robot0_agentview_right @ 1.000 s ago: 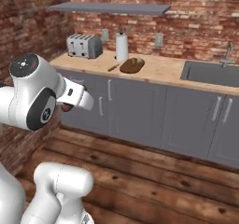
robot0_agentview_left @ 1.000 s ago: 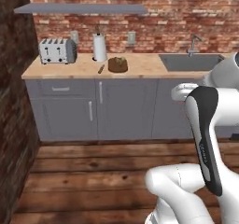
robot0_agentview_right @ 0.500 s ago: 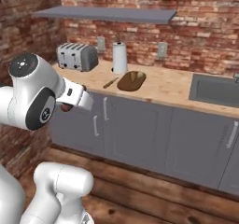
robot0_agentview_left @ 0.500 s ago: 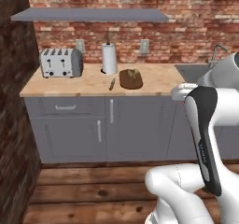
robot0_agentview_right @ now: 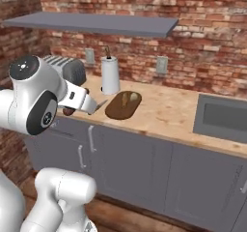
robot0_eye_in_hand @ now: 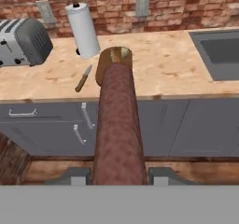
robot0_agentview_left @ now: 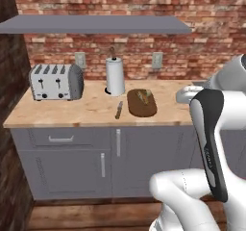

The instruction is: Retrieve the sausage and cheese from the fridge and place them on the cutting board on the counter.

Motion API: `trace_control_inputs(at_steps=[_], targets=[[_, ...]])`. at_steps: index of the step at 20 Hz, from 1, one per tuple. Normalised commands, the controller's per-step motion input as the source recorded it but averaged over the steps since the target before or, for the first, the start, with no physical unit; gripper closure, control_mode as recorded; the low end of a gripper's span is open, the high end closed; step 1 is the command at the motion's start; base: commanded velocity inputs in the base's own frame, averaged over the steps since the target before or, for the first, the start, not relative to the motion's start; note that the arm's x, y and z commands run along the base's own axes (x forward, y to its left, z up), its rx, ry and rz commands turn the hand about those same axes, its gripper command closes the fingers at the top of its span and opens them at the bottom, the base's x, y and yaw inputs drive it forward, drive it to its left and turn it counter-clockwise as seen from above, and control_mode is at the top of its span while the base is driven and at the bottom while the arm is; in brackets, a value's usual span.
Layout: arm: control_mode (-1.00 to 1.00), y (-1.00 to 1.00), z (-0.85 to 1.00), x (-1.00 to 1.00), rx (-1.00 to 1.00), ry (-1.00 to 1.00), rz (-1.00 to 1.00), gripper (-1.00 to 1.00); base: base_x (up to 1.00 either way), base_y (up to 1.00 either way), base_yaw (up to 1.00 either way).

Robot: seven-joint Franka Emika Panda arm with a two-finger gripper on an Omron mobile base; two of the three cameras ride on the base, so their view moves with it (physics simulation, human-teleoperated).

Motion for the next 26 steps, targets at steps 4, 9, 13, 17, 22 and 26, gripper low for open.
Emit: trace_control_inputs(at_steps=[4, 9, 13, 17, 22, 26], targets=[[1.00, 0.00, 0.00, 0.00, 0.00, 0.00, 0.00, 1.00, 1.00, 0.00, -0.01], [1.00, 0.00, 0.00, 0.00, 0.00, 0.00, 0.00, 1.00, 1.00, 0.01, -0.01], [1.00, 0.00, 0.00, 0.00, 0.00, 0.00, 0.00, 1.00, 0.03, -0.03, 0.02], [1.00, 0.00, 0.00, 0.00, 0.00, 0.00, 0.00, 1.00, 0.00, 0.00, 0.00], [1.00, 0.00, 0.00, 0.00, 0.00, 0.00, 0.00, 1.00, 0.00, 0.00, 0.00], [1.00, 0.00, 0.00, 0.00, 0.00, 0.00, 0.00, 1.00, 0.00, 0.00, 0.00]])
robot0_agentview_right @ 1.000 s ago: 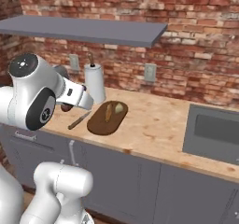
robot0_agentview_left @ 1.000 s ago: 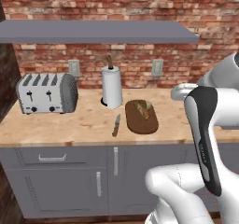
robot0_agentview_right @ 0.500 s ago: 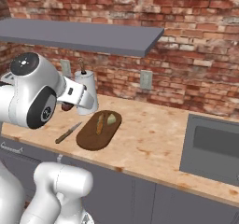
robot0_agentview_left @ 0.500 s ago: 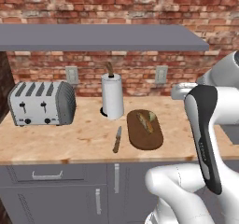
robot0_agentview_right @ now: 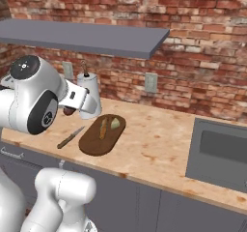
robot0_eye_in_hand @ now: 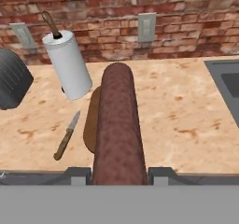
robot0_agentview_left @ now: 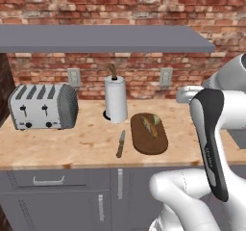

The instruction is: Retrieve the sausage and cheese from the fridge and place them on the cutting board on the counter.

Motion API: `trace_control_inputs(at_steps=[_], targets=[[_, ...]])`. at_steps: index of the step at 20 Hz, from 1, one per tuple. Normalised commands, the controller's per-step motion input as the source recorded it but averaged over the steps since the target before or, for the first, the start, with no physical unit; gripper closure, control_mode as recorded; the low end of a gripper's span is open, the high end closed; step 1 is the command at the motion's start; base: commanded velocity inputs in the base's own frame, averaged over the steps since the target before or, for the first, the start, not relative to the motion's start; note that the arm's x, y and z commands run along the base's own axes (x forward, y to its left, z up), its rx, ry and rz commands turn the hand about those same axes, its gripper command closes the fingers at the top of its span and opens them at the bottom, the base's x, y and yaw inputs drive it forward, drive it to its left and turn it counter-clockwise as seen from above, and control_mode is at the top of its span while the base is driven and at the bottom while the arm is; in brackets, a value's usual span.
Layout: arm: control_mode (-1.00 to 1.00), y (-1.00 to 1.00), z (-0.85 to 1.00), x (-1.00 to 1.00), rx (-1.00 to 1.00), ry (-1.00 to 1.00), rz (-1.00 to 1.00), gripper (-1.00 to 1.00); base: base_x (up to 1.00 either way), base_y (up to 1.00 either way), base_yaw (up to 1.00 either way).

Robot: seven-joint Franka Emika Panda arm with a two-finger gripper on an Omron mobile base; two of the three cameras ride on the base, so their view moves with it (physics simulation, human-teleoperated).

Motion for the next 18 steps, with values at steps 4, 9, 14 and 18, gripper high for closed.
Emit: trace_control_inputs(at_steps=[4, 9, 14, 18], targets=[[-1.00, 0.00, -0.10, 0.05, 0.00, 0.00, 0.08, 1.00, 0.00, 0.00, 0.00], [-1.00, 0.02, -0.24, 0.44, 0.00, 0.03, 0.27, 1.00, 0.00, 0.00, 0.00], [-1.00, 0.45, -0.38, 0.41, -0.02, 0.03, 0.21, 1.00, 0.00, 0.00, 0.00], [-1.00, 0.52, -0.50, 0.15, -0.04, 0.05, 0.01, 1.00, 0.00, 0.00, 0.00]])
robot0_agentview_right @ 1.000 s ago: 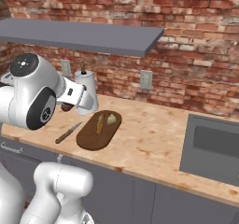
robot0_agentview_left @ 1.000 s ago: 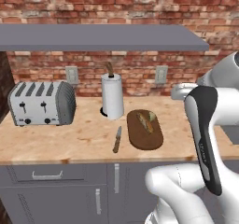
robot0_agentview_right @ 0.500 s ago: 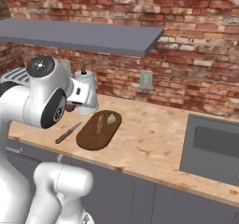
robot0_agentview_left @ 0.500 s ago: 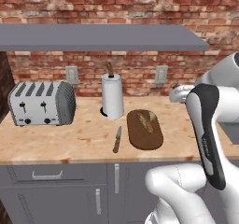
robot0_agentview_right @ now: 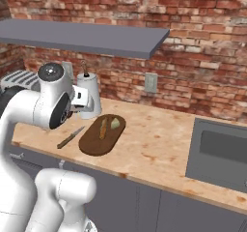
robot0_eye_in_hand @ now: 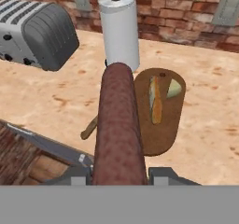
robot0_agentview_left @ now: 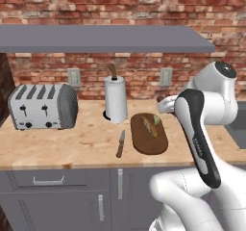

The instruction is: Retrieve the sausage and cheese from the fridge and place them on the cutting board on the counter.

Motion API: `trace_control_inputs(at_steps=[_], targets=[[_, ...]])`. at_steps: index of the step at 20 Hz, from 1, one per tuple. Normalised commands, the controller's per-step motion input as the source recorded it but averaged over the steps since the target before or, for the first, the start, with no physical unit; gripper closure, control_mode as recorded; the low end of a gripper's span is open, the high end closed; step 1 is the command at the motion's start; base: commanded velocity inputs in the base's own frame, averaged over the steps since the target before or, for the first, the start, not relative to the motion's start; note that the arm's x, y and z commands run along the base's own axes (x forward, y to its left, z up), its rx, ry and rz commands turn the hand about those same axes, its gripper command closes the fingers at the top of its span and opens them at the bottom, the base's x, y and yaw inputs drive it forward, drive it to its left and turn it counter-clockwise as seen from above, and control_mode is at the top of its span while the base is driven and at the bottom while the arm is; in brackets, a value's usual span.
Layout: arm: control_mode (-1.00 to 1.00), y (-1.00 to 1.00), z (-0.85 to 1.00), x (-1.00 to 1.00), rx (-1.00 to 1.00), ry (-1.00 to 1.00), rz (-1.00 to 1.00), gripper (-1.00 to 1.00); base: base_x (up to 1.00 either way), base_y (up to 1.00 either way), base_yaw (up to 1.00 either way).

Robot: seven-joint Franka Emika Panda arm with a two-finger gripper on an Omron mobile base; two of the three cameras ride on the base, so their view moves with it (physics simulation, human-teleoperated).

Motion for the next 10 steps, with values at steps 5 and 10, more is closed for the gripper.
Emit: trace_control_inputs(at_steps=[5, 10], targets=[[-1.00, 0.16, -0.66, 0.01, -0.08, 0.01, -0.03, 1.00, 0.00, 0.00, 0.00], [-1.00, -0.05, -0.67, 0.06, 0.00, 0.00, -0.01, 1.00, 0.00, 0.00, 0.00]])
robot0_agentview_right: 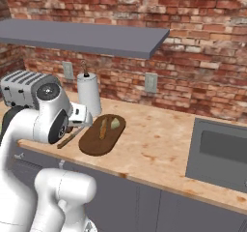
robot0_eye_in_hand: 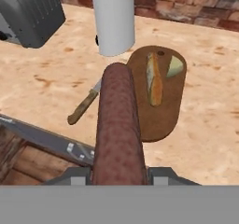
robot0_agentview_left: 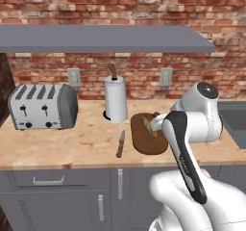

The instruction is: Retrieve the sausage and cheese from the fridge and place them on the cutting board on the counter.

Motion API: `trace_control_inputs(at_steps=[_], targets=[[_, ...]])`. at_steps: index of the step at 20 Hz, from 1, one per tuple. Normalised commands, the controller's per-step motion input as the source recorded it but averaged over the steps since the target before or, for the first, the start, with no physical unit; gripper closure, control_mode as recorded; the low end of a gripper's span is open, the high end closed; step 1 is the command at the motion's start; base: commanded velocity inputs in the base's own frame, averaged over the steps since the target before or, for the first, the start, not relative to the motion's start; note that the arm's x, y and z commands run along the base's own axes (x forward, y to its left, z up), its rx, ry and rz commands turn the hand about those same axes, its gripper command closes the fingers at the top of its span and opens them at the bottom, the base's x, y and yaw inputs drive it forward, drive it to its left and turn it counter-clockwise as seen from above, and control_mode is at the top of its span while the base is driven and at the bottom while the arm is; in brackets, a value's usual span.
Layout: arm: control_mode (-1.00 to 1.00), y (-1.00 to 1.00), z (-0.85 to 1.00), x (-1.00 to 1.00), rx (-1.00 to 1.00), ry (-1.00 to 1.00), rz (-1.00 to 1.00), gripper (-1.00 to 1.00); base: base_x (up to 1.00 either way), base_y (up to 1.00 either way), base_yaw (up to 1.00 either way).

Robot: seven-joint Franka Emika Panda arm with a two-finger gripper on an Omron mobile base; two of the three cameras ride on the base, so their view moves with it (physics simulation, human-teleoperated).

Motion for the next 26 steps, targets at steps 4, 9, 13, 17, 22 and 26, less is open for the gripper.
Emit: trace_control_inputs(at_steps=[4, 9, 13, 17, 22, 26], targets=[[-1.00, 0.00, -0.46, 0.45, 0.00, 0.00, -0.01, 1.00, 0.00, 0.00, 0.00], [-1.00, 0.01, -0.39, 0.46, 0.00, 0.00, -0.02, 1.00, 0.00, 0.00, 0.00], [-1.00, 0.05, -0.36, 0.60, 0.00, 0.00, -0.06, 1.00, 0.00, 0.00, 0.00], [-1.00, 0.04, -0.38, 0.37, 0.00, 0.00, -0.07, 1.00, 0.00, 0.00, 0.00], [-1.00, 0.03, -0.36, 0.29, 0.00, 0.03, -0.08, 1.00, 0.00, 0.00, 0.00], [-1.00, 0.00, -0.24, 0.04, 0.00, 0.01, -0.06, 1.00, 0.00, 0.00, 0.00]])
